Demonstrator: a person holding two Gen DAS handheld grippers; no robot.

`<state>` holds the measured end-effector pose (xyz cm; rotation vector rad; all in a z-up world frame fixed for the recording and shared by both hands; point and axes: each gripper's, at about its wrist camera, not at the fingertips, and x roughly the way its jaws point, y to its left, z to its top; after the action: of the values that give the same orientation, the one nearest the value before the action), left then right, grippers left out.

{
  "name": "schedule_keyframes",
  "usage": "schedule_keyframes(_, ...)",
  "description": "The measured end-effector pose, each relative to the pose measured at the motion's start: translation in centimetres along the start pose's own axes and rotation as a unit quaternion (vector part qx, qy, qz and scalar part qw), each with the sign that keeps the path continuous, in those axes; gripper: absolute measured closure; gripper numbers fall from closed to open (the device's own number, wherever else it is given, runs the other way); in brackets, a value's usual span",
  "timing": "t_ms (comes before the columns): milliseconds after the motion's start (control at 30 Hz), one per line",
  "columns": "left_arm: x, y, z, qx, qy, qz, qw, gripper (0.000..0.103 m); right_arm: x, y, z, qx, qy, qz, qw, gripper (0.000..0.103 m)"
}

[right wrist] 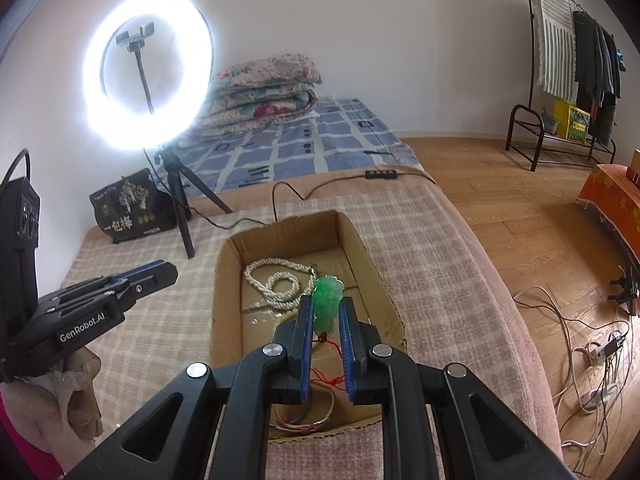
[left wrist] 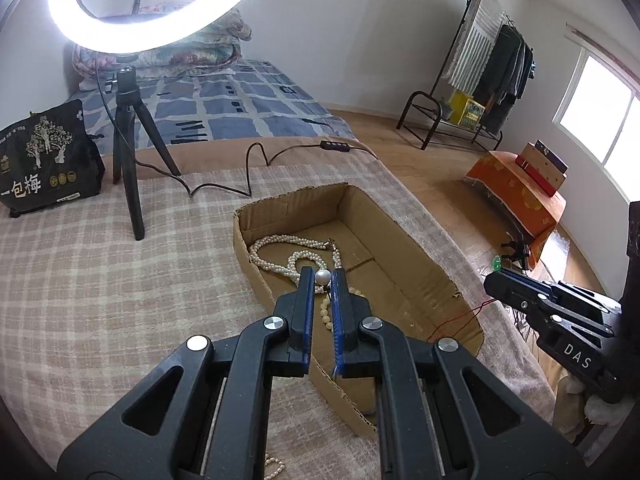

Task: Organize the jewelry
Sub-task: 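Lift and carry the pearl earring and green pendant over the cardboard box with both tools, then open the left tool to drop the earring into the box while the right tool releases the pendant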

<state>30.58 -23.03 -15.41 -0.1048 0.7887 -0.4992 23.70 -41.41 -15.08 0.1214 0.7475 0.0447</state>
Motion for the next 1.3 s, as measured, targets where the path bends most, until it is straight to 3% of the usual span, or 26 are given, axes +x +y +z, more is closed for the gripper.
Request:
schedule_keyframes(367, 2.8, -0.3, -0.1, -0.006, 0.027, 0.003, 0.9996, 0.097, 2.2, -0.5, -1.6, -0.015, 0.040, -0.007, 0.999, 0.092)
schedule_keyframes(700, 3.2, -0.6, 0.4, -0.006, 0.024, 0.006, 0.9997, 0.097, 2.9, -1.0, -2.2, -0.009, 0.058, -0.007, 0.998, 0.088)
schedule_keyframes(833, 3.0, -0.6, 0.6, -0.005, 0.020, 0.011, 0.9997, 0.097, 3.0, -1.0, -2.3, -0.007, 0.060, 0.003, 0.998, 0.075)
schedule_keyframes(900, 2.9, -0.6, 0.7, -0.001, 0.019, 0.018, 0.9997, 0.088, 3.0, -0.7, -2.3, -0.012, 0.060, 0.000, 0.998, 0.067)
schedule_keyframes(967, 2.5, -0.6, 0.8, -0.003, 0.011, 0.025, 0.9996, 0.047, 2.9, -0.4, -2.4, -0.020, 0.057, -0.005, 0.998, 0.040)
schedule_keyframes(1067, 1.9, -0.4, 0.9, -0.004, -0.004, 0.029, 0.9996, 0.044, 2.6, -0.1, -2.2, -0.030, 0.045, -0.031, 0.998, 0.019)
schedule_keyframes(1300, 0.9, -0.7, 1.0, 0.009, -0.010, 0.038, 0.9992, 0.036, 2.0, 0.5, -2.1, -0.048, 0.038, -0.051, 0.997, 0.011)
